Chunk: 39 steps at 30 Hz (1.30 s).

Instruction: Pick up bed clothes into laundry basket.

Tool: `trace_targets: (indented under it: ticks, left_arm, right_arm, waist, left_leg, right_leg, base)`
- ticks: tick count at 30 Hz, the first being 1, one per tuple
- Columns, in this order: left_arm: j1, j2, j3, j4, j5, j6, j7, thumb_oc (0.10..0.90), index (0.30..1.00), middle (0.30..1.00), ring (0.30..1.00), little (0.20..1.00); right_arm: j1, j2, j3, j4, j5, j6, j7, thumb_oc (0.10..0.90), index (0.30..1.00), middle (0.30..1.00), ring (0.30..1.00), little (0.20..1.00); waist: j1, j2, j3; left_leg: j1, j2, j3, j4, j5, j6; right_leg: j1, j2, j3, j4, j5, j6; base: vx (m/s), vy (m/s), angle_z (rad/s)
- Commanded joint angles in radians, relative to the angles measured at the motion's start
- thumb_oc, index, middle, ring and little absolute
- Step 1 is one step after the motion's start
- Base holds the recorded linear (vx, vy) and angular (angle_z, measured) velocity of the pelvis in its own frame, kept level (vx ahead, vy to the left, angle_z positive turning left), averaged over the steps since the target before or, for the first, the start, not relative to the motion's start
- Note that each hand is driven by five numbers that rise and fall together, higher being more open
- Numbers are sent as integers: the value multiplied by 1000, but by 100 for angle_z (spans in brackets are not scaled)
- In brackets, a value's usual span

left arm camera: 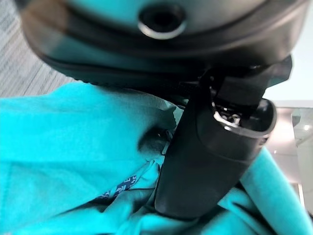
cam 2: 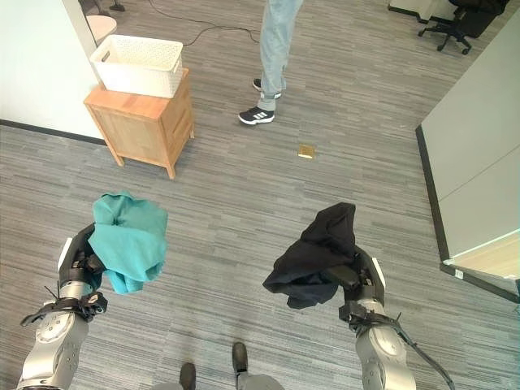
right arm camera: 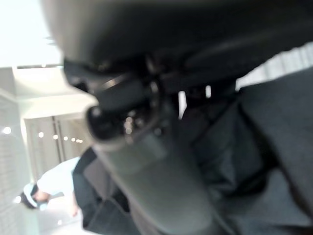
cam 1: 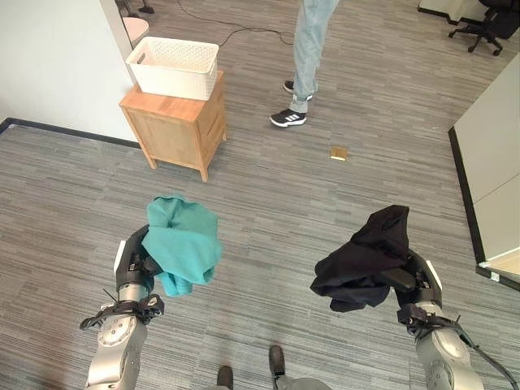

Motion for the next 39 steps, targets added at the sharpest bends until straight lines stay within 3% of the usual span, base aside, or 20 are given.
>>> trace_targets:
  ticks: [1,2,3,6,8,10,12,14,16,17,19,20,21,22,25,27,31,35,37,39]
  left_arm:
    - [-125,114,29,-25,-4,-120,21,400,300,300,300,300]
    - [-137,118,21,-20,0,-120,26,400,300,300,300,300]
    - [-149,126,11,-20,-3,-119,27,400,300,300,300,300]
    - [-151,129,15,-17,1,-121,27,400,300,300,300,300]
    - [-146,131,31,-23,-2,-127,23,400,300,300,300,300]
    - [-155,134,48,-20,0,-132,27,400,300,300,300,300]
    - [-181,145,60,-11,26,-143,46,400,300,300,300,300]
    - [-181,145,59,-10,27,-144,47,400,300,300,300,300]
    - [-164,139,75,-19,39,-145,43,400,300,300,300,300]
    - [-150,120,80,-16,40,-147,39,400,300,300,300,300]
    - [-137,100,88,-6,16,-141,42,400,300,300,300,300]
    - [-142,96,85,-7,-2,-140,39,400,300,300,300,300]
    - [-150,92,73,-3,-10,-143,36,400,300,300,300,300]
    - [-158,83,63,-2,-23,-140,36,400,300,300,300,300]
    - [-168,60,42,21,-69,-149,38,400,300,300,300,300]
    - [-178,46,24,40,-83,-155,49,400,300,300,300,300]
    - [-180,28,19,45,-67,-168,61,400,300,300,300,300]
    - [-158,32,44,40,-61,-170,69,400,300,300,300,300]
    - [-111,30,86,34,-57,-170,78,400,300,300,300,300]
    - [-100,34,99,39,-34,-165,86,400,300,300,300,300]
  right_arm:
    - [-115,-83,-11,-113,-4,-113,14,400,300,300,300,300]
    - [-130,-91,2,-117,-9,-109,20,400,300,300,300,300]
    - [-144,-90,19,-120,-10,-105,27,400,300,300,300,300]
    - [-141,-88,21,-114,-13,-102,33,400,300,300,300,300]
    - [-124,-83,7,-111,-1,-103,38,400,300,300,300,300]
    - [-102,-86,-14,-103,12,-111,34,400,300,300,300,300]
    - [-53,-80,-39,-102,24,-114,30,400,300,300,300,300]
    - [-51,-79,-40,-104,23,-114,31,400,300,300,300,300]
    - [9,-76,-73,-107,26,-106,43,400,300,300,300,300]
    - [11,-80,-77,-78,37,-123,35,400,300,300,300,300]
    - [18,-81,-95,-70,77,-123,28,400,300,300,300,300]
    - [23,-80,-101,-72,96,-130,24,400,300,300,300,300]
    - [10,-92,-99,-55,98,-143,14,400,300,300,300,300]
    - [-5,-106,-100,-39,90,-140,-19,400,300,300,300,300]
    - [-8,-120,-109,-46,95,-145,-23,400,300,300,300,300]
    - [4,-131,-118,-63,85,-147,-32,400,300,300,300,300]
    - [10,-136,-115,-43,39,-158,-47,400,300,300,300,300]
    - [-5,-135,-110,-31,25,-154,-54,400,300,300,300,300]
    - [-12,-120,-107,-56,6,-135,-37,400,300,300,300,300]
    - [-14,-110,-105,-47,-5,-131,-28,400,300,300,300,300]
  waist:
    - [7,5,-92]
    - [4,4,-71]
    - [-10,22,-46]
    - [-24,33,-37]
    - [-41,35,-44]
    - [-61,17,-53]
    - [-101,22,-64]
    - [-105,26,-65]
    - [-126,29,-93]
    - [-136,39,-99]
    - [-131,36,-105]
    - [-124,10,-94]
    - [-105,-8,-67]
    - [-87,-21,-49]
    - [-70,-29,-38]
    - [-69,-20,-36]
    - [-35,27,-49]
    - [-6,32,-69]
    - [16,35,-107]
    - [31,2,-135]
  left_leg:
    - [-77,1,79,116,-108,40]
    - [-62,-12,78,123,-121,55]
    - [-34,-4,63,120,-130,65]
    - [8,10,61,100,-140,59]
    - [64,14,58,71,-156,44]
    - [129,5,38,50,-179,22]
    - [191,42,3,38,-185,-15]
    - [191,48,-2,38,-186,-16]
    - [195,95,-33,126,-124,-68]
    - [176,123,-37,209,-9,-99]
    - [84,178,-21,453,157,-101]
    - [-2,170,-25,573,176,-78]
    - [-64,162,-27,670,154,-59]
    - [-125,162,22,669,122,-51]
    - [-222,151,61,551,65,-56]
    - [-263,121,108,359,45,-58]
    - [-337,34,123,7,151,-54]
    - [-344,18,119,-26,181,-60]
    - [-336,26,138,9,209,-58]
    - [-336,10,139,65,175,-45]
  right_leg:
    - [-65,-180,-56,373,-178,166]
    - [-108,-193,-36,481,-134,170]
    - [-177,-169,-22,600,-107,155]
    - [-251,-132,-23,651,-151,150]
    - [-304,-80,-41,563,-202,147]
    - [-344,-43,-59,369,-185,159]
    - [-342,-14,-70,174,-128,172]
    - [-334,-13,-76,161,-122,172]
    - [-307,-4,-58,193,-101,151]
    - [-299,17,-45,209,-96,132]
    - [-242,10,-57,224,-134,86]
    - [-207,-4,-43,219,-144,59]
    - [-180,-9,-33,228,-161,38]
    - [-130,-25,-20,221,-179,28]
    - [-68,-56,-19,217,-215,34]
    - [-28,-72,-32,220,-251,43]
    - [103,-38,-2,223,-337,47]
    - [177,-46,35,206,-370,52]
    - [243,-102,62,199,-405,79]
    - [264,-179,52,211,-368,119]
  base:
    - [116,234,-6]
    - [168,202,-4]
    - [135,139,2]
    - [238,51,8]
    - [434,-23,-1]
    - [544,-113,2]
    - [596,-196,16]
    - [322,-158,50]
    - [543,-324,90]
    - [458,-263,76]
    - [506,-310,24]
    - [456,-372,2]
    - [452,-350,-8]
    - [459,-236,-1]
    - [407,-64,10]
    - [407,23,-4]
    - [581,13,8]
    - [448,51,-43]
    - [728,239,-51]
    - [603,212,-63]
